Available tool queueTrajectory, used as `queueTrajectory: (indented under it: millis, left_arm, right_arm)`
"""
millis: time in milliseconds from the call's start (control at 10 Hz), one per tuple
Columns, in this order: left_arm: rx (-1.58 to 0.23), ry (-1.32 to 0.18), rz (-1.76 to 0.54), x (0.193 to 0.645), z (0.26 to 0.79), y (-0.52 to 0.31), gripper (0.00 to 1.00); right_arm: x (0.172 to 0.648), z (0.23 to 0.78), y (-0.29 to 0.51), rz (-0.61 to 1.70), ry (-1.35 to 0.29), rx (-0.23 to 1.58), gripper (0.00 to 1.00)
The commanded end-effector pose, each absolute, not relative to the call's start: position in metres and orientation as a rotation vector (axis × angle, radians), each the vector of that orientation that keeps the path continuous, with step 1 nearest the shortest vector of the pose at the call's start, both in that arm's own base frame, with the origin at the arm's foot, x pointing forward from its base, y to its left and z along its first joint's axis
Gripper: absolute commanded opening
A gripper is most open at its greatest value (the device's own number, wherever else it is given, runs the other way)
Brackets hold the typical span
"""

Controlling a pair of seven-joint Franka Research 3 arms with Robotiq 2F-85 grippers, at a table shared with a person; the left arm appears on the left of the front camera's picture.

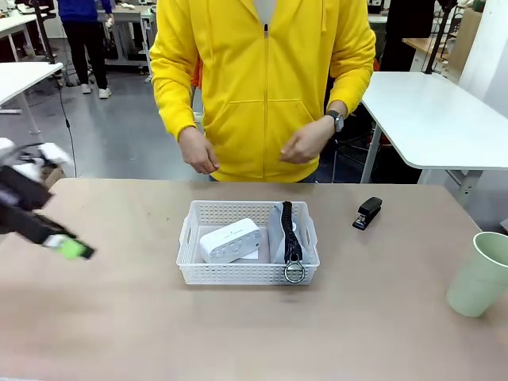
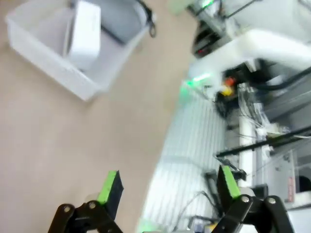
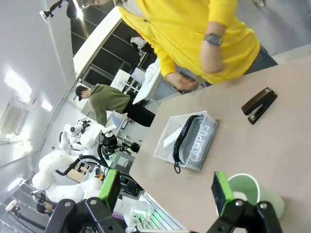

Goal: Efficiently arrange items inside the basket to fit them all.
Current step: Pick up the Digital clock and place it inside the Organizing basket.

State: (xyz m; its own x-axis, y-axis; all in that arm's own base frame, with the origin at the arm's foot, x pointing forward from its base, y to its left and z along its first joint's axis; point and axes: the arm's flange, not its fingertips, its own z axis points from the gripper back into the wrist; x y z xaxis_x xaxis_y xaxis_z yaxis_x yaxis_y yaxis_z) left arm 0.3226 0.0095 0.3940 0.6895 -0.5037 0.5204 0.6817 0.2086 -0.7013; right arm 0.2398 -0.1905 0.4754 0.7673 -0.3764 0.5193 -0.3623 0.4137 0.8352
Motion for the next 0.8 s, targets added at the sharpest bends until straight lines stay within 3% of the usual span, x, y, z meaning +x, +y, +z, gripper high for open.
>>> queueTrajectory:
  millis: [0, 400, 500, 700]
  left_arm:
    - [-1.273, -0.207, -0.807, 0.343, 0.418, 0.054, 1.0]
    - [-1.39, -0.497, -0.634, 0.327, 0.378, 0.104, 1.0]
    - [-1.41, -0.495, -0.564, 0.325, 0.373, 0.112, 1.0]
    - [-1.374, -0.434, -0.666, 0.33, 0.388, 0.106, 1.0]
  right_arm:
    - [0.241, 0.477, -0.191, 0.007, -0.776, 1.183, 1.0]
    - [0.241, 0.477, -0.191, 0.007, -0.776, 1.183, 1.0]
    - [0.241, 0.477, -0.191, 0.007, -0.776, 1.183, 1.0]
    - [0.241, 0.477, -0.191, 0.007, -0.776, 1.183, 1.0]
